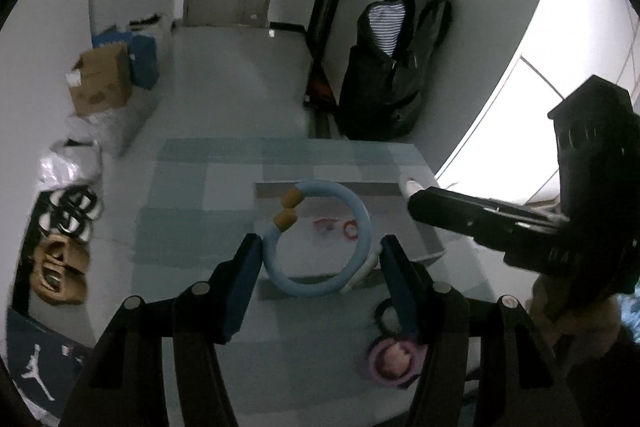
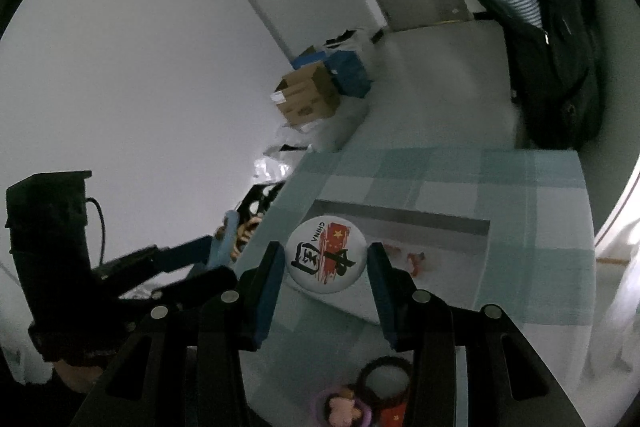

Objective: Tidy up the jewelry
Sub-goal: 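Carry the ring and badge over the grey box and open both tools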

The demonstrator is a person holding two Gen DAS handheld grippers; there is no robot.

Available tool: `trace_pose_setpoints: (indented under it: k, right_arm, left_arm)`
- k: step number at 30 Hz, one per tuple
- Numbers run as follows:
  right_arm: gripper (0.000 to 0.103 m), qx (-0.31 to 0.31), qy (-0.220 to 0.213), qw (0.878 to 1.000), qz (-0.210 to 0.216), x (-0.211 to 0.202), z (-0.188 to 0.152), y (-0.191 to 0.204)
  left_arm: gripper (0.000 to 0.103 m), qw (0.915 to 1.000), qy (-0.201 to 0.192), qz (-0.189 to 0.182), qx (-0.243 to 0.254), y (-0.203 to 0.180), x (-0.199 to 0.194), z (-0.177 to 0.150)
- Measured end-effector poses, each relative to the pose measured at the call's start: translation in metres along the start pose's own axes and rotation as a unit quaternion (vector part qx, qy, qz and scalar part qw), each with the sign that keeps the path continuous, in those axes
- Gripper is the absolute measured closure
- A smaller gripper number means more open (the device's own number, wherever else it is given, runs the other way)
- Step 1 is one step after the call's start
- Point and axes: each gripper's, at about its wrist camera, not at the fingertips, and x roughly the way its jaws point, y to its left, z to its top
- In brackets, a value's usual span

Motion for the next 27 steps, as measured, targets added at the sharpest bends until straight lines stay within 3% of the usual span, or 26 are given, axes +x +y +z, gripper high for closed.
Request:
trace_pose_setpoints:
  k: [5,13,27]
  right_arm:
    - [0.062,0.018,-0.003,1.0,0.003,0.005,0.012,-0.009]
    - [0.062,0.047,0.027,0.998,-0.009,0.029,0.021,-0.035]
    - [0.062,0.071,0.061,0.995,-0.028,0.046,0.02,-0.056]
  left_arm:
    - [0.048,0.9994,0.012,-0.024,-0.02,-0.006,0.015,0.015]
    - [0.048,0.9976,0.046,-0.026,-0.044,-0.002,0.04,0.021]
    - [0.048,0.9956,0.085,-0.023,-0.033,-0.009,0.064,0.022]
